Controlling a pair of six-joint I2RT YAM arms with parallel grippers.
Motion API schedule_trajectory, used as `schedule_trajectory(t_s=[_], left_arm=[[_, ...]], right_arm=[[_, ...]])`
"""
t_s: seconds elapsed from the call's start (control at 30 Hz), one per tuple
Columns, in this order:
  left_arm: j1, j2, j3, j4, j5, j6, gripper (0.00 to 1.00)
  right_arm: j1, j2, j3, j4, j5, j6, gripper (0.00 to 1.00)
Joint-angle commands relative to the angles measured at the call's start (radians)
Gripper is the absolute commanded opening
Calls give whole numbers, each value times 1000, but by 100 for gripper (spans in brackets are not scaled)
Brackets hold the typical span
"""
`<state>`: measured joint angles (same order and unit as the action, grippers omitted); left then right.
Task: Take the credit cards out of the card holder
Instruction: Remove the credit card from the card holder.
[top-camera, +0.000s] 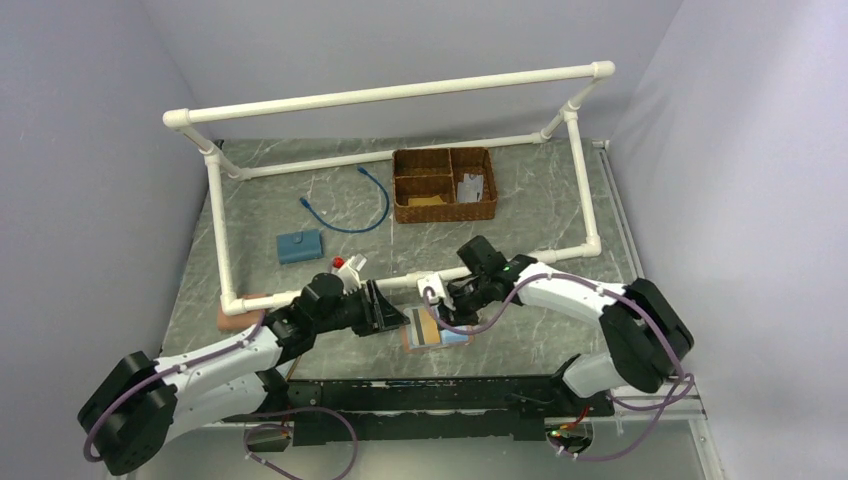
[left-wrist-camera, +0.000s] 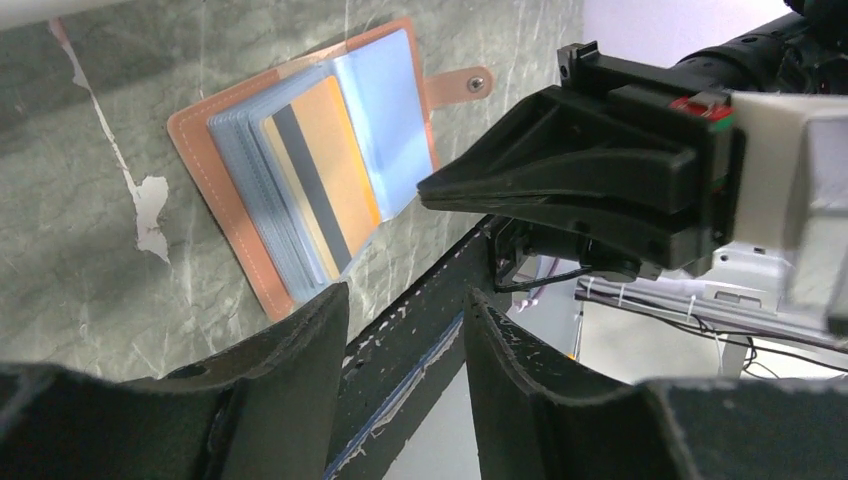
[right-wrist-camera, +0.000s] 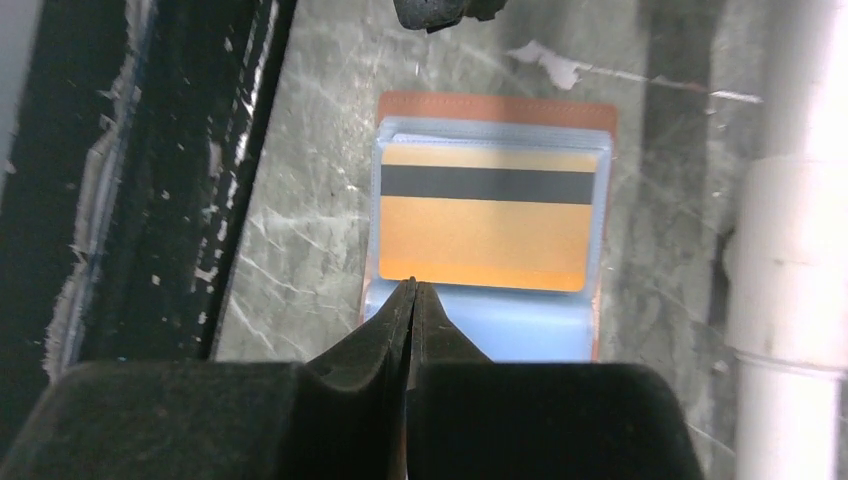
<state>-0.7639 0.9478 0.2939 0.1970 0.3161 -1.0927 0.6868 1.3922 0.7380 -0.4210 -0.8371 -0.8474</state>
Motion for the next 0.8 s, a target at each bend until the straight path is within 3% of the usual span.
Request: schedule_trajectory(t_s=[0.0,0.37,0.77], left_arm=[[-19,48,26,50,-13,15,50],[-32,281,11,286,26,-16,51],[-59,339,40,295,18,-21,44]], right_arm=[[77,58,57,-4,184,-76,0],[88,108,69,11,273,-46,0],[88,152,97,-23,289,-33,0]])
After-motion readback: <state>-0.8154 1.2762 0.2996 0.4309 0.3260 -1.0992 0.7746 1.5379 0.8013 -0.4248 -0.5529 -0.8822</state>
